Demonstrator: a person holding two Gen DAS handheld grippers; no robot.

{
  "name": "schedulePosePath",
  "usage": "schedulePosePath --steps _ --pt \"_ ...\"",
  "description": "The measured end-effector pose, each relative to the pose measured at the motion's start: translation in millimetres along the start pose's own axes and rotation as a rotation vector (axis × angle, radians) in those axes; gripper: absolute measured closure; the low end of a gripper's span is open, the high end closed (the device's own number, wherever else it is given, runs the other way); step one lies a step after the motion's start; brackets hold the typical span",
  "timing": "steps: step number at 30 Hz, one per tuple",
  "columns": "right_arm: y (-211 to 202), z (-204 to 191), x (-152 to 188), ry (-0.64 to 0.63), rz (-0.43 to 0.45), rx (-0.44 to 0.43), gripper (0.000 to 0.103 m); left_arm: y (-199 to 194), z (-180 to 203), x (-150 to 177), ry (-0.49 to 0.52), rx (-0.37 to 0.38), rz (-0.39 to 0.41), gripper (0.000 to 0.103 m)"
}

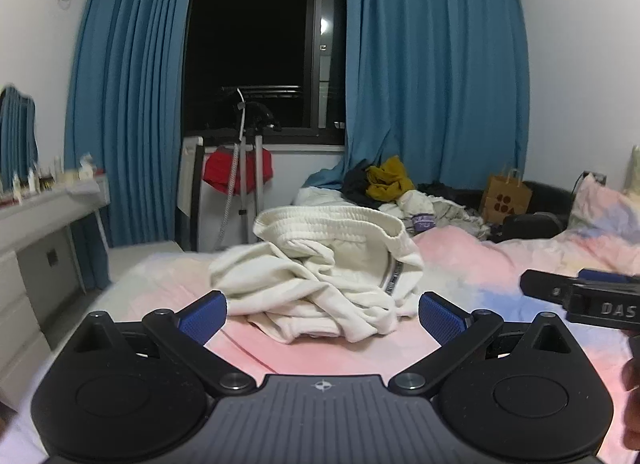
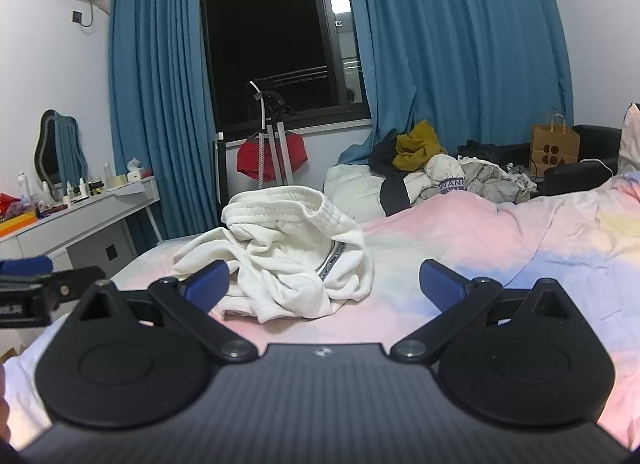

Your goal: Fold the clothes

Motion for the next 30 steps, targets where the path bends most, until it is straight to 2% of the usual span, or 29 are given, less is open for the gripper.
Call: schedulePosePath --steps 3,6,10,12,30 --pt "1 0 2 -0.004 -0.004 0.005 0.000 -3 4 0 0.023 -0.017 -0.004 0.000" --pt "3 0 4 -0.009 -0.008 0.010 0.000 -23 9 2 0.041 -0.033 0.048 0.000" --pt "5 -1 6 -0.014 -0.014 0.017 0.000 -16 -7 12 -0.044 0.005 -0.013 0.000" --pt "6 -1 8 -0.017 -0.017 0.021 0.000 -24 -29 21 -0.099 0.031 0.001 0.000" --pt "6 2 8 -0.008 -0.013 0.016 0.000 -17 -35 25 -0.111 -0.027 -0.004 0.000"
Point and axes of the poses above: each gripper's, at about its wrist camera, not at the fingertips, and y roughly the way its jaws point, z to its right, x to its underside, the point moved 10 cm from there along y, roughly the way its jaws point, and after that the axes turned 7 degrees about z, right-handed, at the moved point
